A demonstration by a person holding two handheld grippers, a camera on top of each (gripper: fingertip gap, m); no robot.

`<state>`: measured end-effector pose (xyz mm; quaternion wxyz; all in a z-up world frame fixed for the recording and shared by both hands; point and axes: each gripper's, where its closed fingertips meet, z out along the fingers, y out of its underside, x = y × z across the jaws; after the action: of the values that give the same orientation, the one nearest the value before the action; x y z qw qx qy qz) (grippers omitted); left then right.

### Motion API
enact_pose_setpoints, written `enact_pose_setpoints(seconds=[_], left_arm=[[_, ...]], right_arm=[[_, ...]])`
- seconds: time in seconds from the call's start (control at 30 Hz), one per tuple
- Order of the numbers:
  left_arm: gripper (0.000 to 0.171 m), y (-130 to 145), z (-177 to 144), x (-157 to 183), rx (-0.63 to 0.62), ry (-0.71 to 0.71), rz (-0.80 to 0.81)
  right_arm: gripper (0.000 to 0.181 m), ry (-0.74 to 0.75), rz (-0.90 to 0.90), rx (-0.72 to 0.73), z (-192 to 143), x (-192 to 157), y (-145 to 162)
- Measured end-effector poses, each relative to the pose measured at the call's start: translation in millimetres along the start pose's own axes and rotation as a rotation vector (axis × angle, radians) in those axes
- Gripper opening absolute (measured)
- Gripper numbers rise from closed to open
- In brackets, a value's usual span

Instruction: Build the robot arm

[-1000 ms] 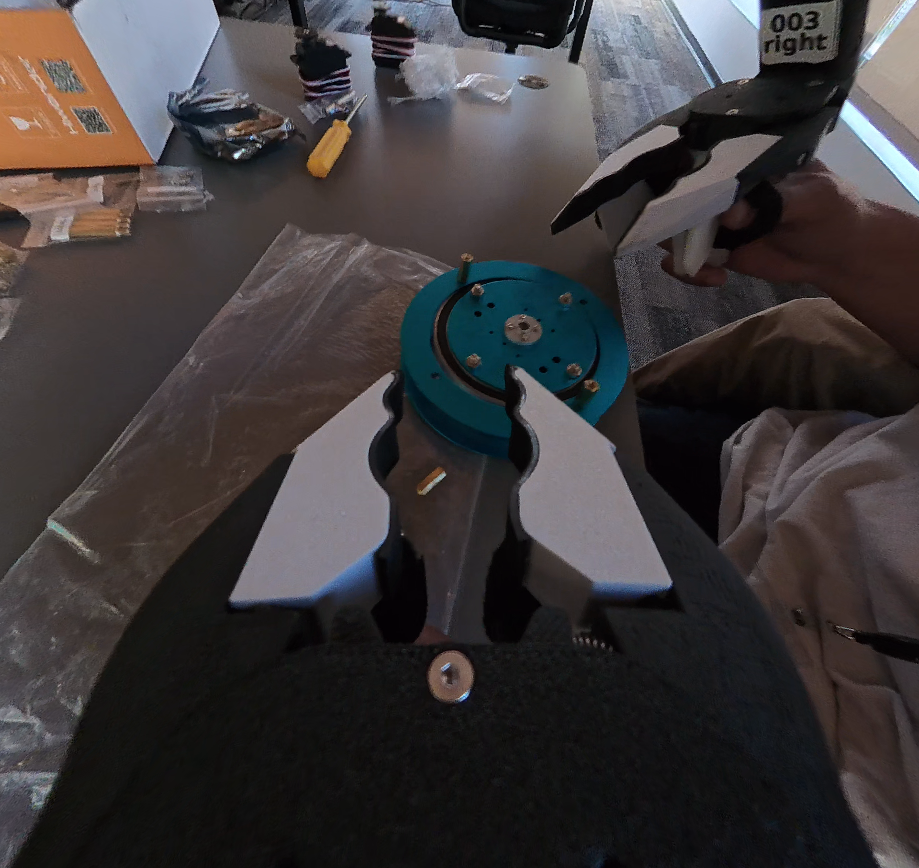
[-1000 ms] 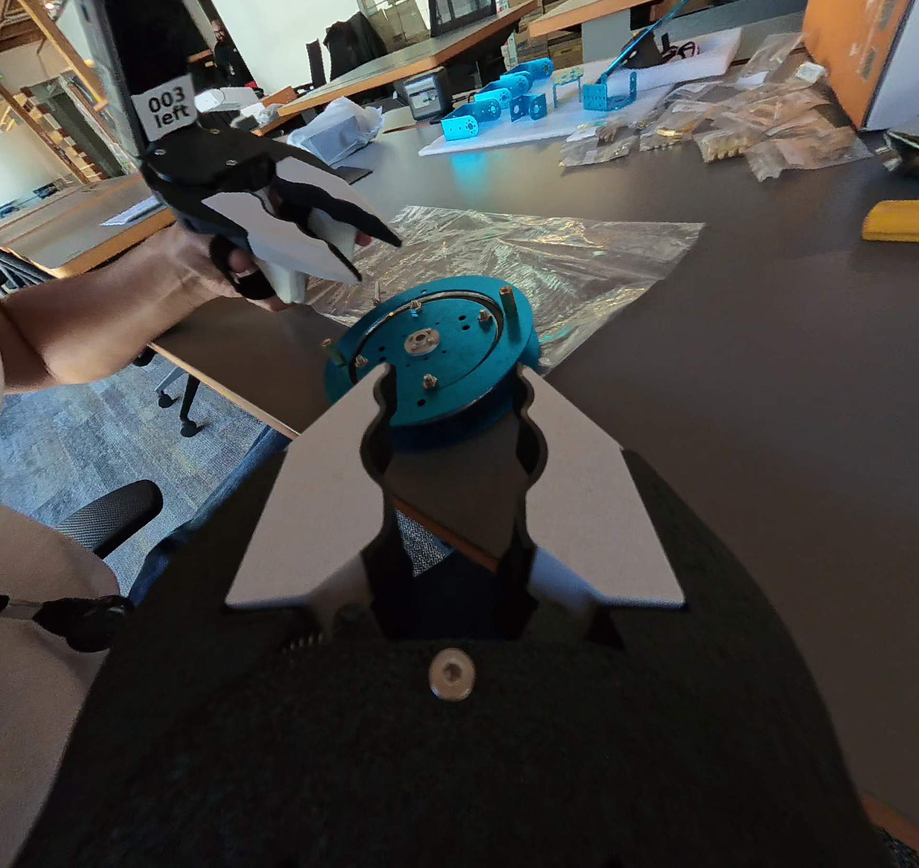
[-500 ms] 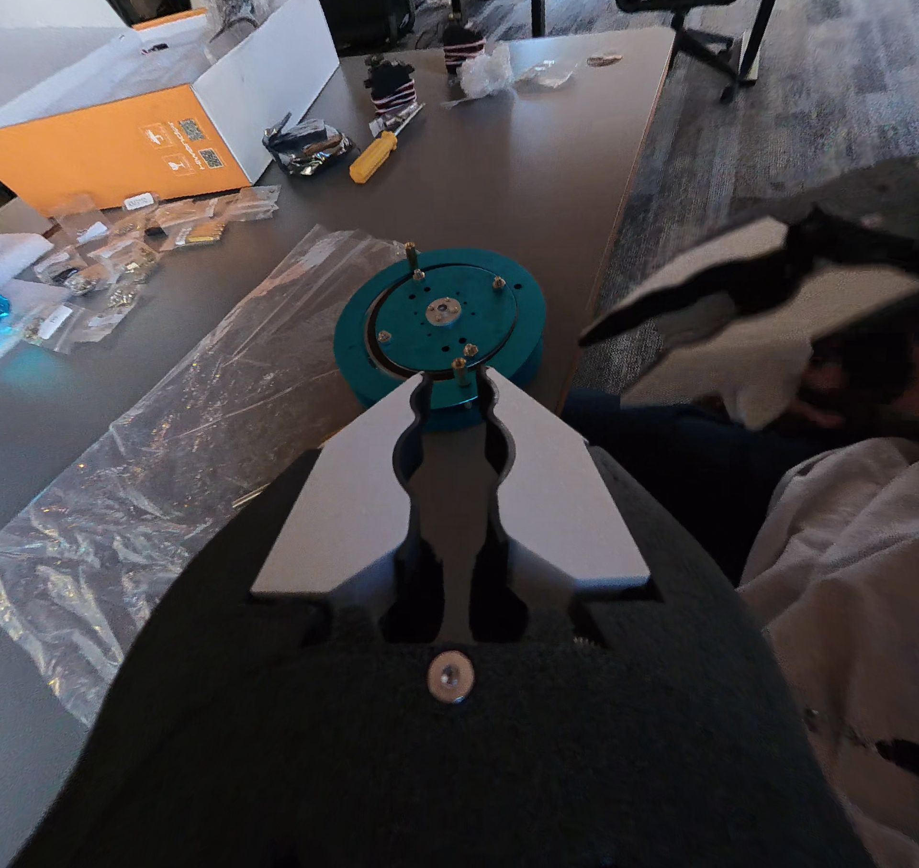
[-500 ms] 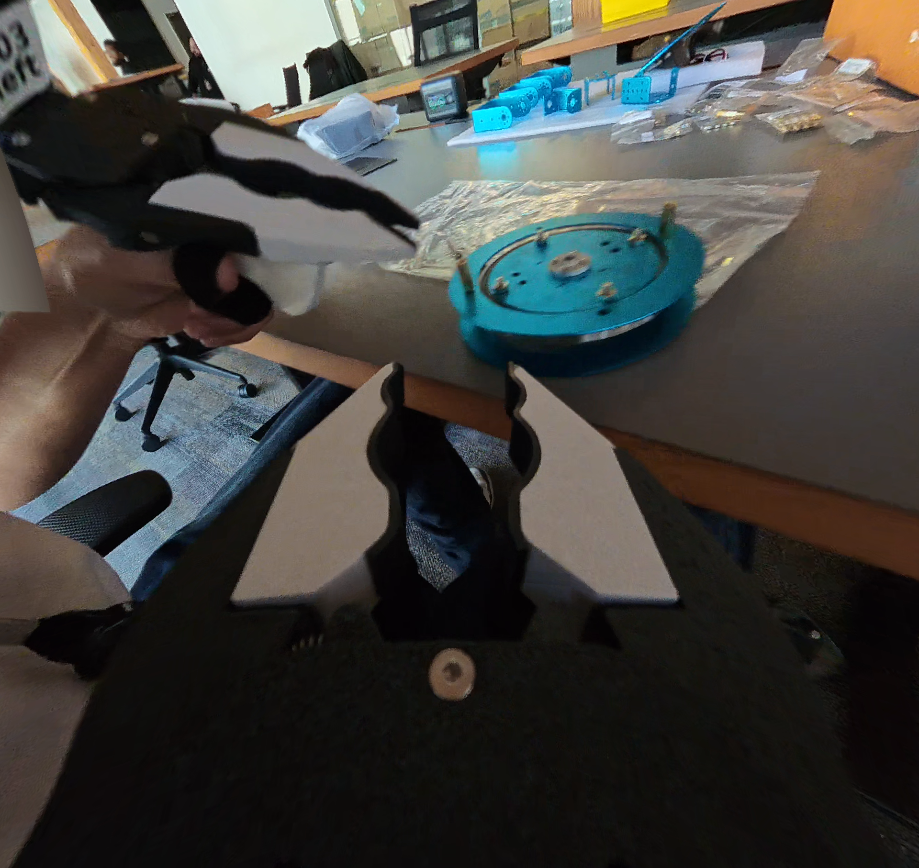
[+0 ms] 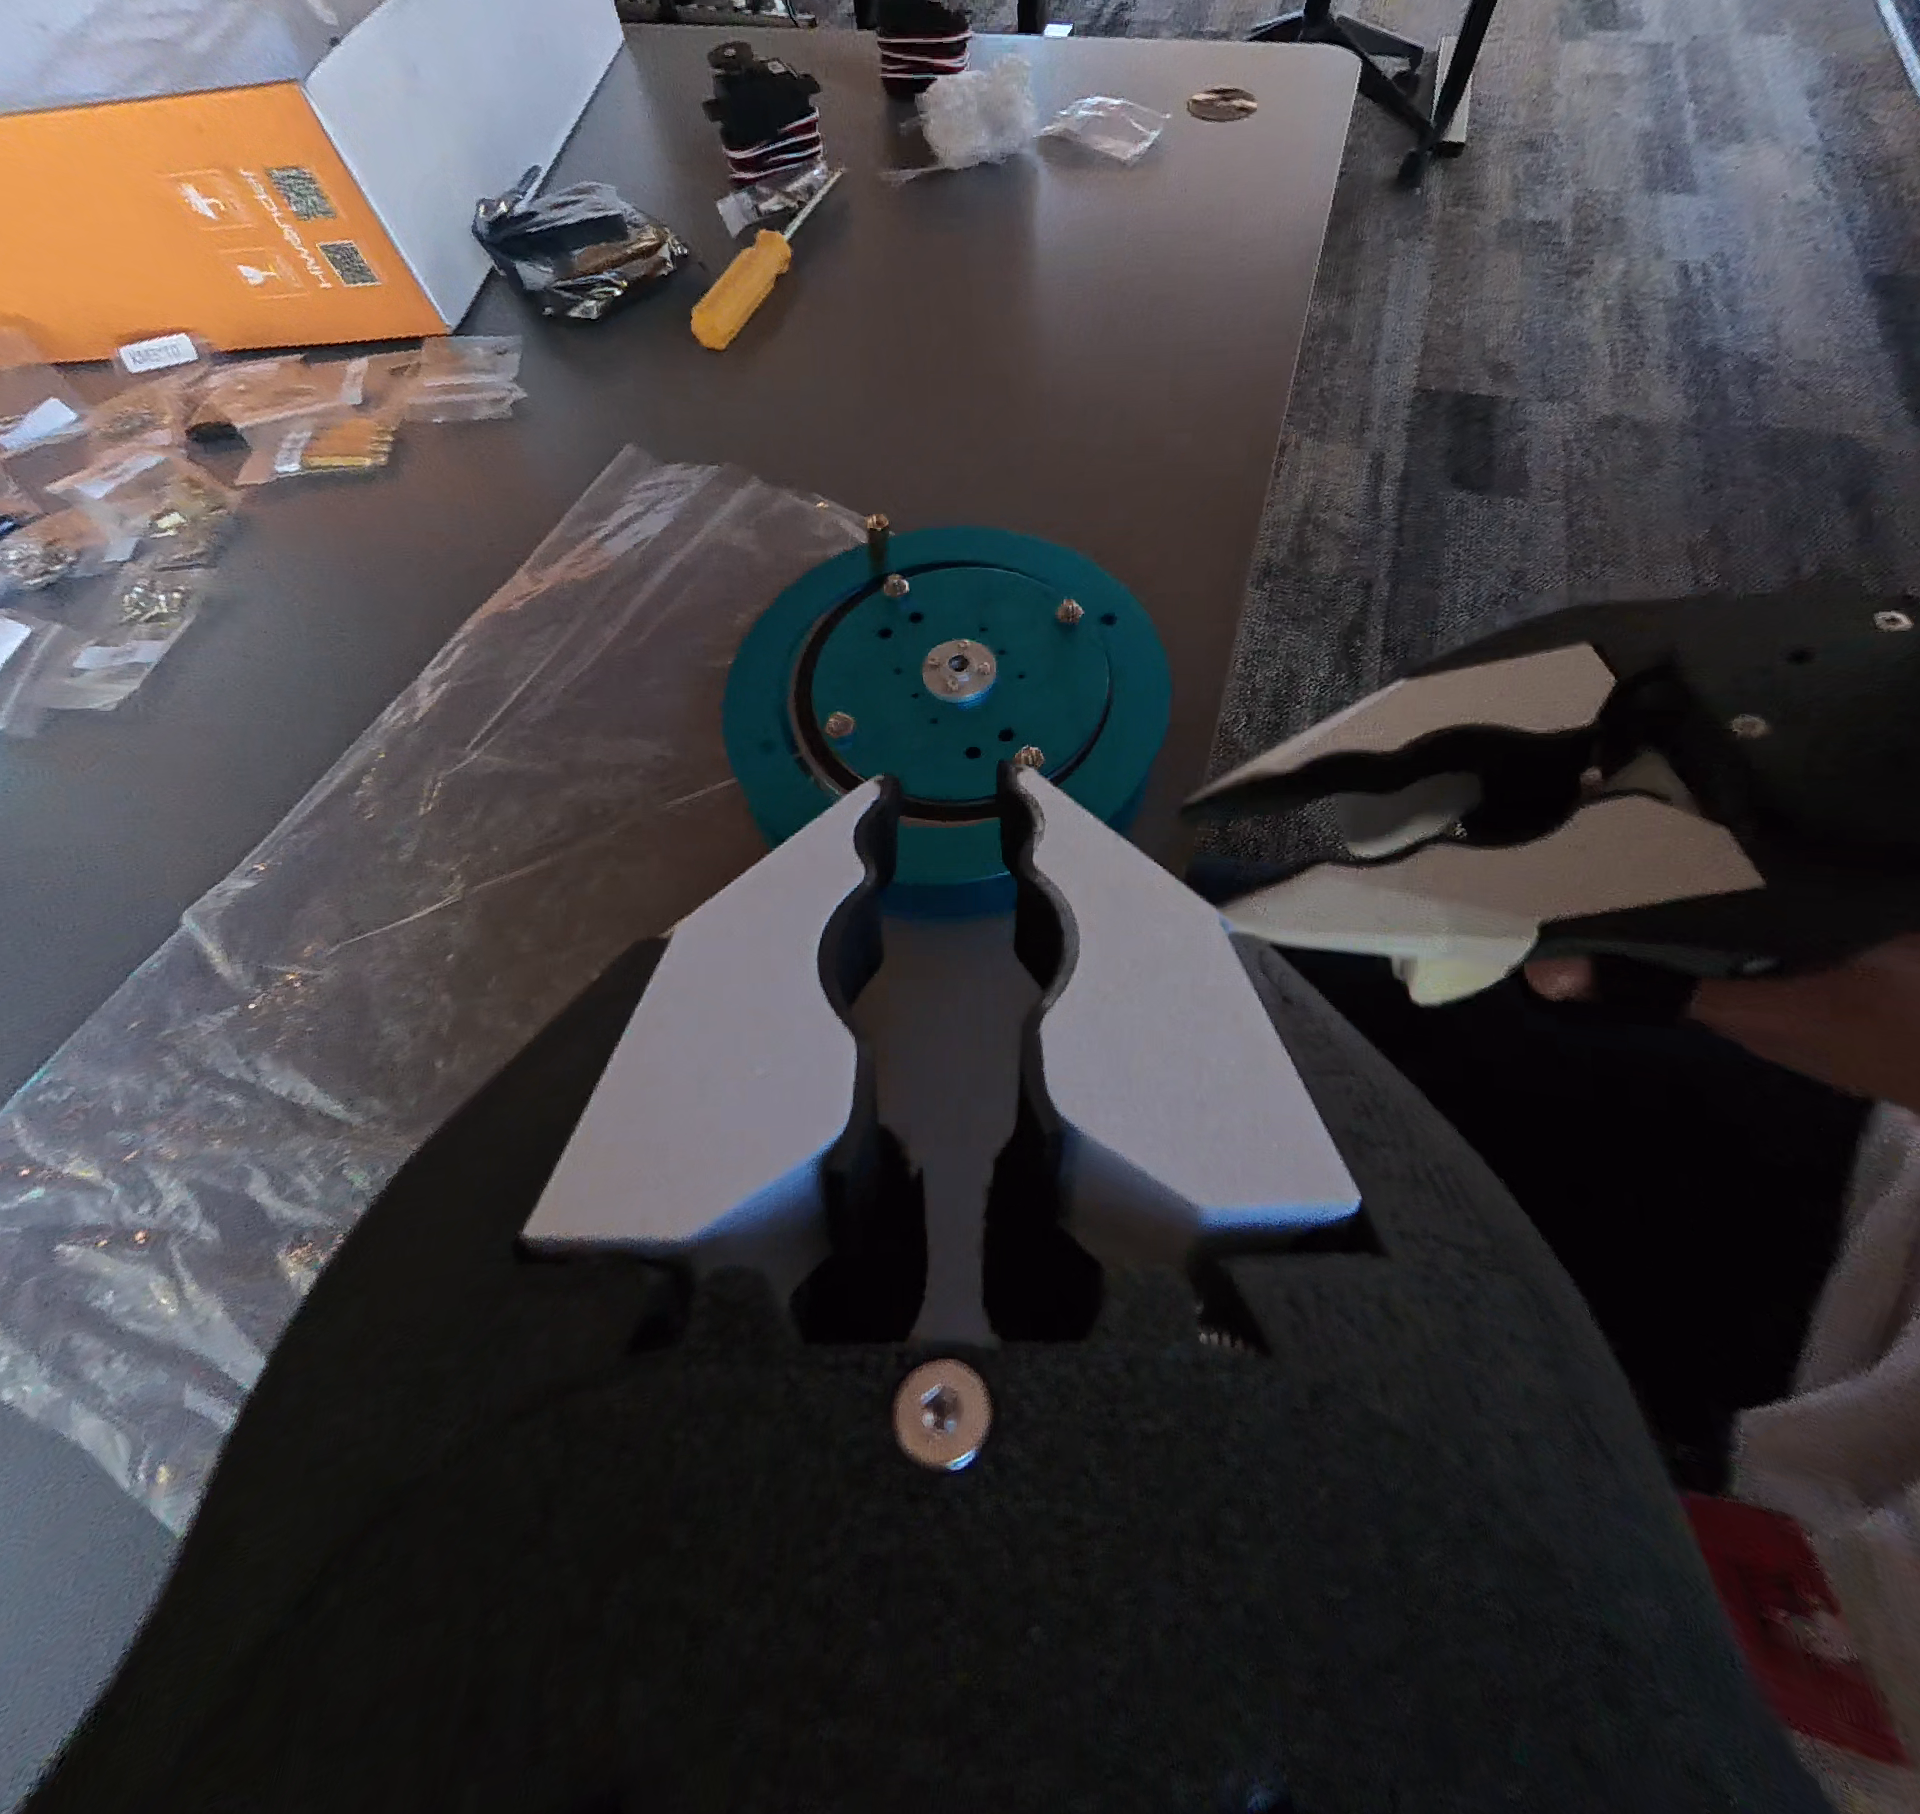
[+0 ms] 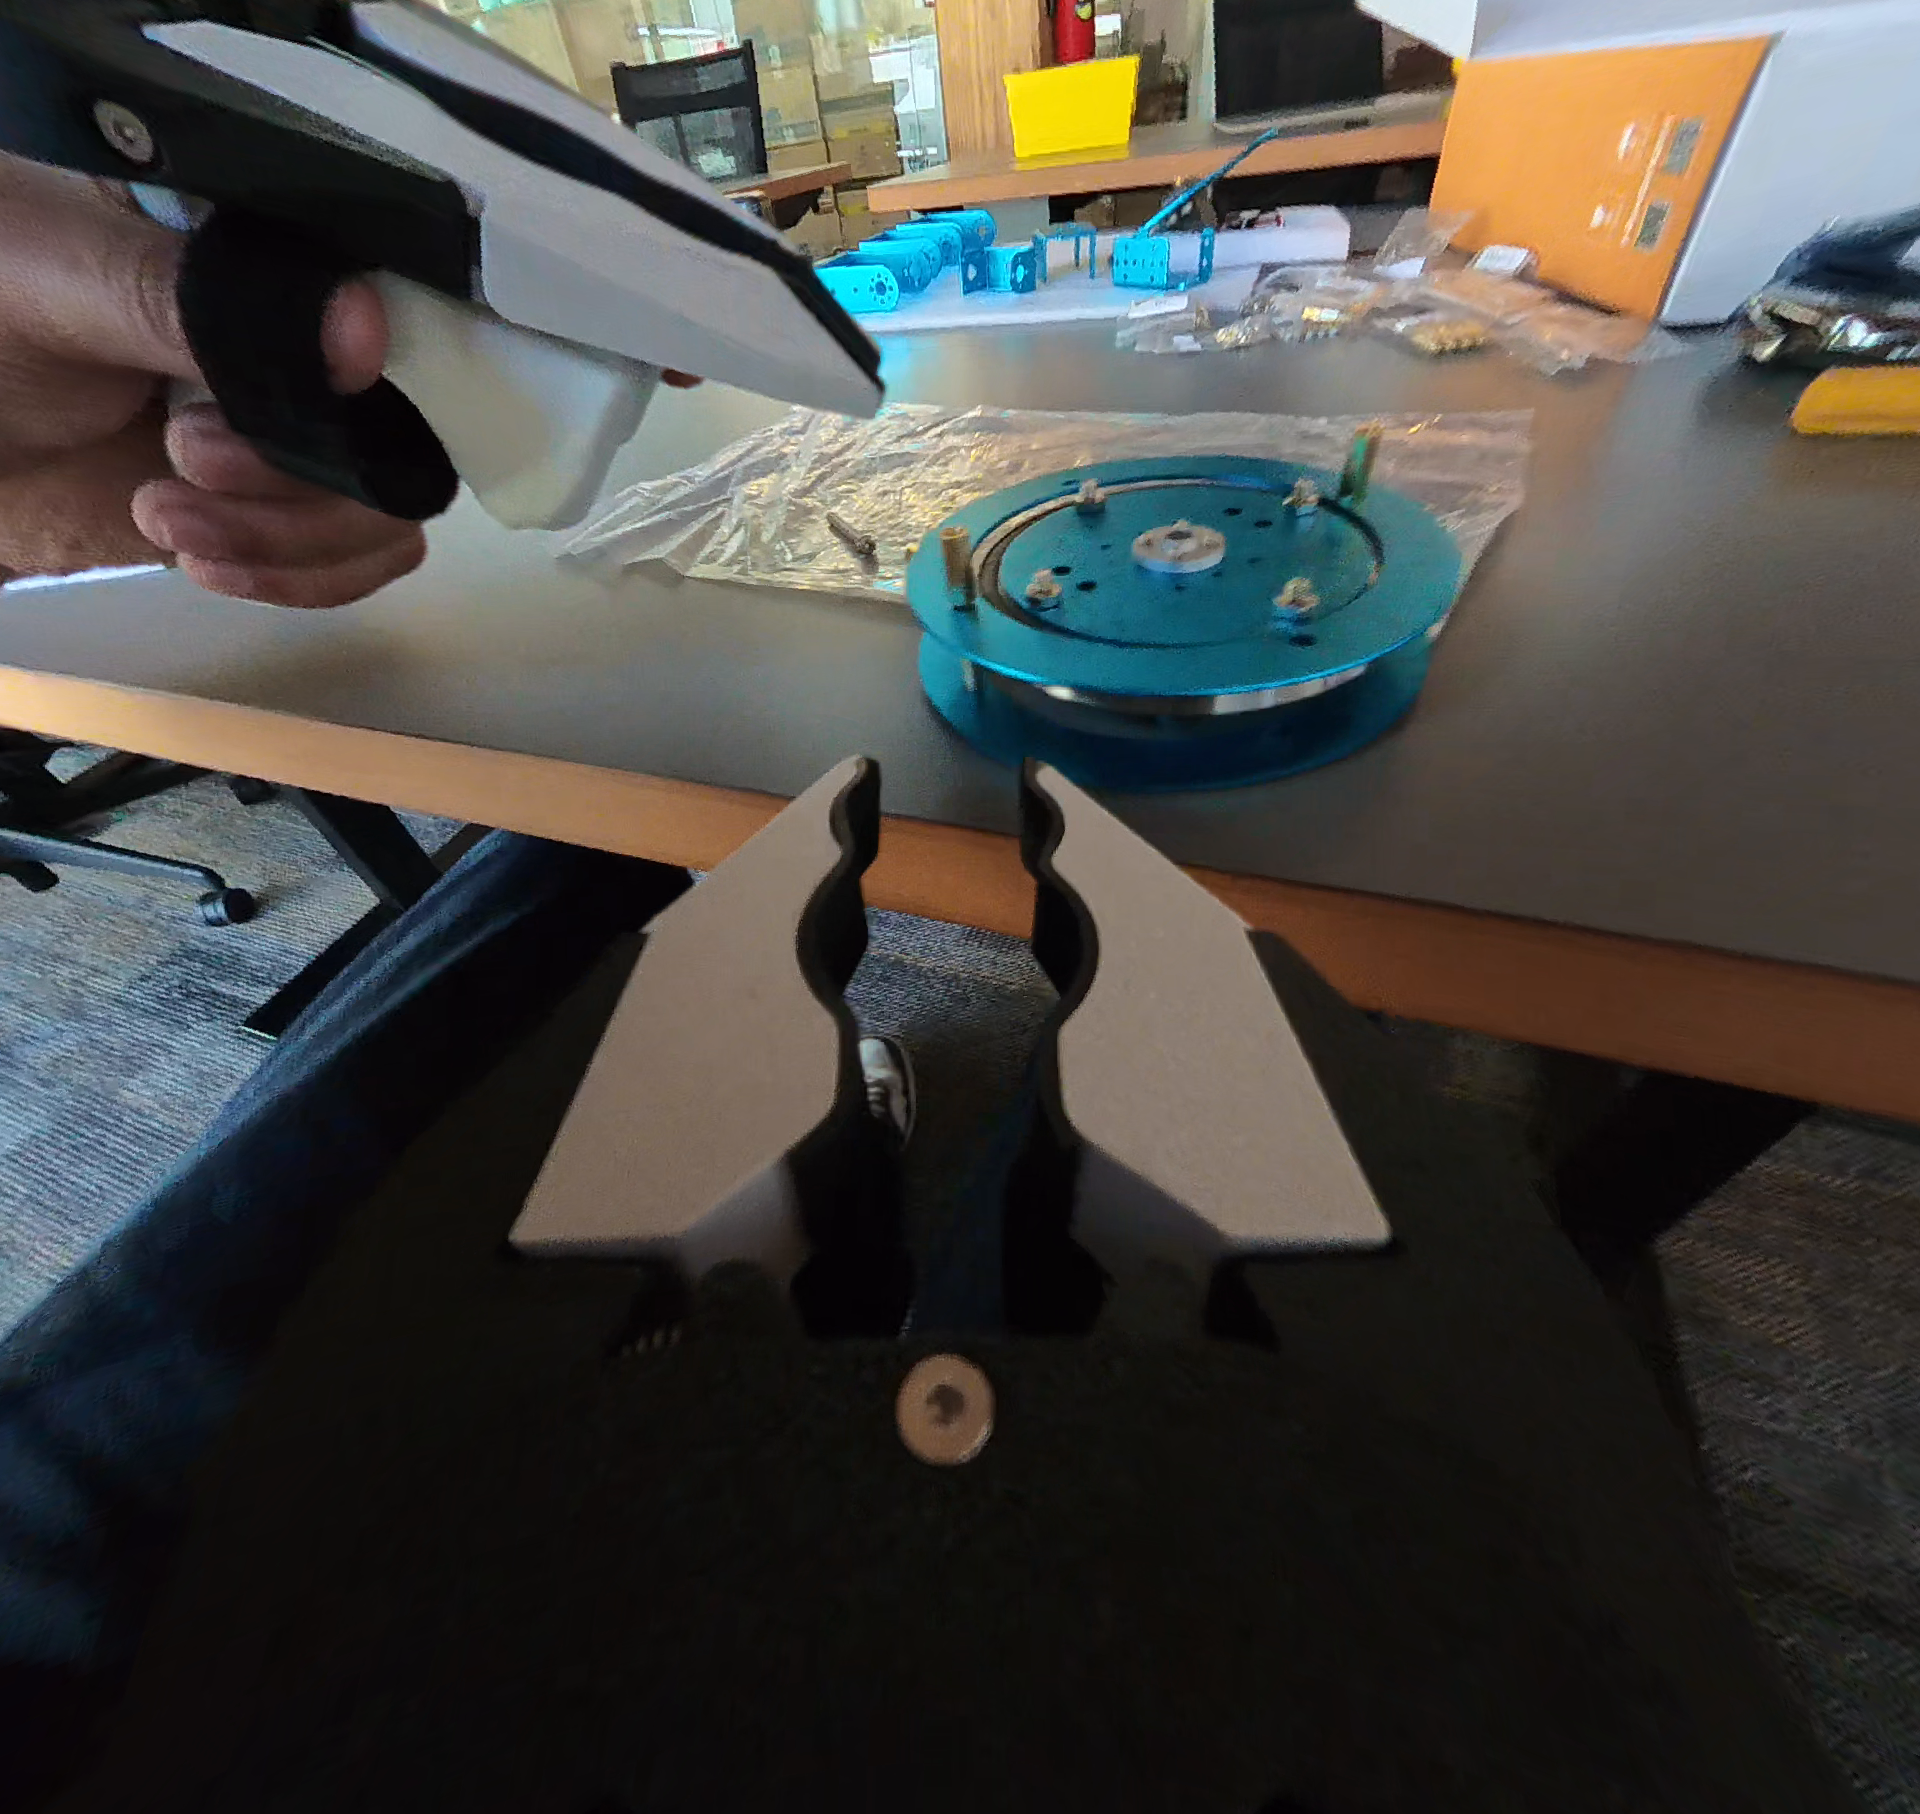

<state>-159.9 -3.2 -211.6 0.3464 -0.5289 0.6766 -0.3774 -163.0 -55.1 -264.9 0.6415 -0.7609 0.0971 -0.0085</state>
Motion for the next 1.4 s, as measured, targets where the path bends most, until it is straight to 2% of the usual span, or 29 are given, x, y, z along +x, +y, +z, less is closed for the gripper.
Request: enact_pose_setpoints(seconds=[0.13,0.23,0.33,0.37,0.43,0.47,0.57,0.8,0.93,1.07,1.17,1.4], left_arm=[[0.019,6,2,-5,-0.015,-0.066,0.032],[0.018,9,-3,-8,-0.010,-0.111,0.016],[0.018,13,-14,-17,-0.020,-0.197,0.018],[0.018,14,-18,-17,-0.018,-0.214,0.018],[0.018,13,-24,-10,0.005,-0.210,0.005],[0.018,12,-26,-5,0.017,-0.203,-0.003],[0.018,11,-27,6,0.039,-0.199,-0.006],[0.018,9,-14,13,0.047,-0.184,-0.016],[0.018,23,-7,10,0.023,-0.209,-0.080],[0.018,43,14,24,0.010,-0.222,-0.132],[0.020,43,25,24,0.013,-0.298,-0.148],[0.020,39,36,18,0.000,-0.403,-0.126]], right_arm=[[0.017,0.054,-0.002,0.042,8,-15,-7],[0.011,0.141,-0.040,0.074,7,-6,-18],[0.016,0.111,-0.031,0.035,2,2,-20],[0.021,0.095,-0.028,-0.009,2,6,-14],[0.021,0.007,-0.021,-0.069,0,7,-2],[0.026,-0.011,-0.023,-0.063,-2,11,0],[0.024,0.012,0.008,-0.027,-8,24,-2],[0.024,0.052,-0.021,-0.079,4,35,-2],[0.025,0.067,-0.010,-0.157,-6,43,5],[0.022,0.034,-0.060,-0.117,-20,44,-17],[0.021,0.029,-0.112,-0.116,-18,51,-30],[0.017,-0.050,0.007,-0.044,-18,51,-43]])
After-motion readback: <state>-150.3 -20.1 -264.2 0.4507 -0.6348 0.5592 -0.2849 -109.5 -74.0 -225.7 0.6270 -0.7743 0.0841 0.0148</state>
